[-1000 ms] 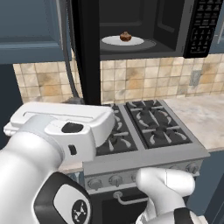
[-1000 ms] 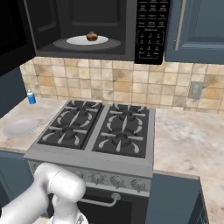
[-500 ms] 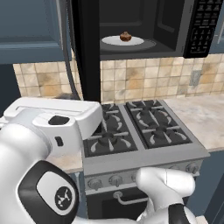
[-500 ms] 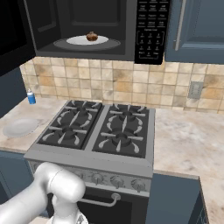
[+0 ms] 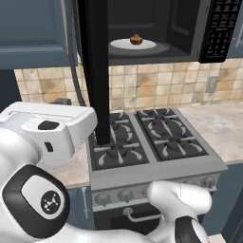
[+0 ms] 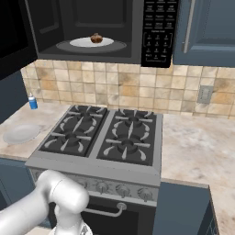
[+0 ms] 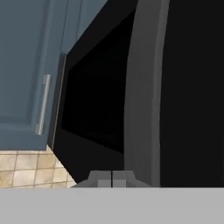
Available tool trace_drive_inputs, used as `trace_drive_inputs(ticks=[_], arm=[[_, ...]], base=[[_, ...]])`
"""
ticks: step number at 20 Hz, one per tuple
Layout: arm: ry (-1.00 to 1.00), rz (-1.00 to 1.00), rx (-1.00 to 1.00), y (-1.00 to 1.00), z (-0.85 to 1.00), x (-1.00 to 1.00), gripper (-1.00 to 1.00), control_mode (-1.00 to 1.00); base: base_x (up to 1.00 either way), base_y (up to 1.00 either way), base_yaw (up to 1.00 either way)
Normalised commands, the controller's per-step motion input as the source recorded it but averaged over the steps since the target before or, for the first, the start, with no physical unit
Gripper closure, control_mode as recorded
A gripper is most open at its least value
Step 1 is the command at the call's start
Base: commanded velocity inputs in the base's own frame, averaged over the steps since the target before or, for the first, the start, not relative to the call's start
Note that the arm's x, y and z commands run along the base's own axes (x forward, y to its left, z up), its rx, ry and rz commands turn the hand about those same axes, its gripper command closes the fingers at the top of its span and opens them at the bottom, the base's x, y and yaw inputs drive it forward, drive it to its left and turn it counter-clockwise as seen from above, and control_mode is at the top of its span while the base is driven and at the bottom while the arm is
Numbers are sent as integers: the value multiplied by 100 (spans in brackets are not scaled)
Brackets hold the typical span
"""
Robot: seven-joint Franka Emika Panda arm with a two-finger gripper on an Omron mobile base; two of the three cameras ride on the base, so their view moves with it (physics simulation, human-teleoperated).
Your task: Pick the mushroom from the counter and place it in the microwave. Then turn on the microwave.
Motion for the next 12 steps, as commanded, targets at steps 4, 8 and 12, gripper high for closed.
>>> trace_drive_inputs(ticks=[4, 8, 12], arm=[[0, -3, 0, 16, 0, 18, 100, -100], [0, -3, 0, 17, 0, 21, 100, -100], [0, -3, 0, 16, 0, 20, 100, -100]], base=[[0, 0, 0], [0, 0, 0], [0, 0, 0]])
